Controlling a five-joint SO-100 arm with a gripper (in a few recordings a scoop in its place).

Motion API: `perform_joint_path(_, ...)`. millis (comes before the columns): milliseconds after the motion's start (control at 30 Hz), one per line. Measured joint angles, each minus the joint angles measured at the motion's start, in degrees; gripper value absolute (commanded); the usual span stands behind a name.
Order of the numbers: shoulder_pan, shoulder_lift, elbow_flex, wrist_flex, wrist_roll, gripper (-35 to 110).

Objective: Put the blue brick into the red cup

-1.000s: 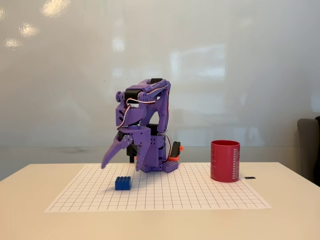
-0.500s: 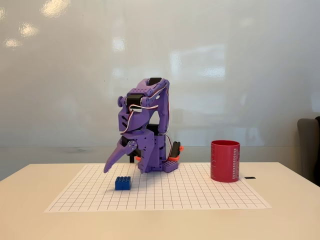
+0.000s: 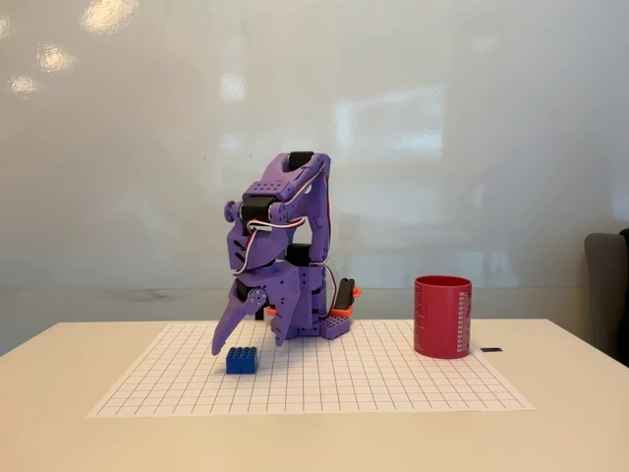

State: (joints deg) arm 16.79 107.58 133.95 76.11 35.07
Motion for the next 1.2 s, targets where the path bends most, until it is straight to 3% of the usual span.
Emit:
perform_joint_path(167,-1.41,0.00,1.41,-2.46,-1.67,0)
perform_joint_path(933,-1.49,0.88,1.14,-2.02,-3.78,0)
perform_joint_path(1200,3.34,3.34,0.09,-0.88,-7.56,-1)
